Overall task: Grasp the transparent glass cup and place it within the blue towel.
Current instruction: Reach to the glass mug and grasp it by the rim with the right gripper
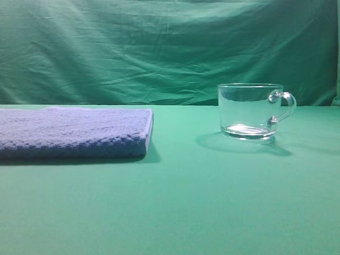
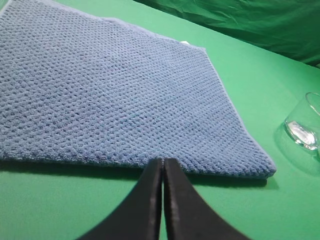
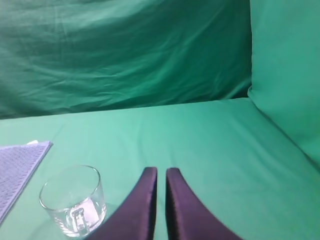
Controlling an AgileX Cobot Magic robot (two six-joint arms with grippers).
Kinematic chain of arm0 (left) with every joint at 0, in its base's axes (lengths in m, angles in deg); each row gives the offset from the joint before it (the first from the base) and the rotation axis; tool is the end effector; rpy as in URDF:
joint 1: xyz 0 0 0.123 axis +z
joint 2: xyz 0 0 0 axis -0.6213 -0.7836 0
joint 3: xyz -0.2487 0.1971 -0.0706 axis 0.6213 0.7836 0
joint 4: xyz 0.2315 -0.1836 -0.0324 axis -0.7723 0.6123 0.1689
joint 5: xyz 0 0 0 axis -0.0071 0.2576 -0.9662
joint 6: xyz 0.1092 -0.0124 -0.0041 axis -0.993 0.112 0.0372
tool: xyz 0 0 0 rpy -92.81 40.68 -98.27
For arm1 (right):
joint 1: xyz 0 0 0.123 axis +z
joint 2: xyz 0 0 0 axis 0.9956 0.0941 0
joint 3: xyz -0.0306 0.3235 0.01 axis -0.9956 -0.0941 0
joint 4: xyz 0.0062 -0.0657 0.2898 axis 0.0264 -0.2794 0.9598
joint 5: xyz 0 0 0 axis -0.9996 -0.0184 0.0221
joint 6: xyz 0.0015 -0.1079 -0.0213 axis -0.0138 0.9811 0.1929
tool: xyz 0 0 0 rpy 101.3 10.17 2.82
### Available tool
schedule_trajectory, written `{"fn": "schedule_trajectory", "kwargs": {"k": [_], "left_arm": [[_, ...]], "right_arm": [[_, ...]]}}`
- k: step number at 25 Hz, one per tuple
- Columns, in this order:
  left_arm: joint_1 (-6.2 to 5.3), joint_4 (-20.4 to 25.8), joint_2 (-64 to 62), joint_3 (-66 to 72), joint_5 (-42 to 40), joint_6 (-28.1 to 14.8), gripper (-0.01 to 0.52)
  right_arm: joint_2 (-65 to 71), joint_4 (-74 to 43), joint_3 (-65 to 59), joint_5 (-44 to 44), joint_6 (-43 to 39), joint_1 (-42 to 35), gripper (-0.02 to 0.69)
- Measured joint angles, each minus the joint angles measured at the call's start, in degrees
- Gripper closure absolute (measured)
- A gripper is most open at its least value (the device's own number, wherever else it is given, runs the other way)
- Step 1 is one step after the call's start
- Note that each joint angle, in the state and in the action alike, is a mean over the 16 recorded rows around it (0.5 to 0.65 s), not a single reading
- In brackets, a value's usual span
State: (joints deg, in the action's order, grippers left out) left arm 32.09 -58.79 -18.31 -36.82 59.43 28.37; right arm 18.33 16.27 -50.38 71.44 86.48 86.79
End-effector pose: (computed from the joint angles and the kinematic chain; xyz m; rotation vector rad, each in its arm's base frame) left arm 0.0689 -0.0247 0.1876 -0.1217 1.8788 -0.4628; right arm 0.0971 0.0089 0.2627 0.0201 1.7152 0.1450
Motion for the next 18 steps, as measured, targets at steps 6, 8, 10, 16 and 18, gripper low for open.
{"fn": "schedule_trajectory", "kwargs": {"k": [6,8,10,16,18], "left_arm": [[0.00,0.0,0.0,0.0,0.0,0.0,0.514],[0.00,0.0,0.0,0.0,0.0,0.0,0.514],[0.00,0.0,0.0,0.0,0.0,0.0,0.514],[0.00,0.0,0.0,0.0,0.0,0.0,0.514],[0.00,0.0,0.0,0.0,0.0,0.0,0.514]], "right_arm": [[6.6,0.6,6.1,-4.8,3.4,0.0,0.610],[7.8,0.8,7.7,-7.0,5.3,0.0,0.610],[8.7,0.9,9.0,-9.7,7.3,0.1,0.610],[12.7,1.2,13.0,-20.8,12.9,1.3,0.610],[15.2,1.2,14.6,-25.4,14.5,1.8,0.610]]}}
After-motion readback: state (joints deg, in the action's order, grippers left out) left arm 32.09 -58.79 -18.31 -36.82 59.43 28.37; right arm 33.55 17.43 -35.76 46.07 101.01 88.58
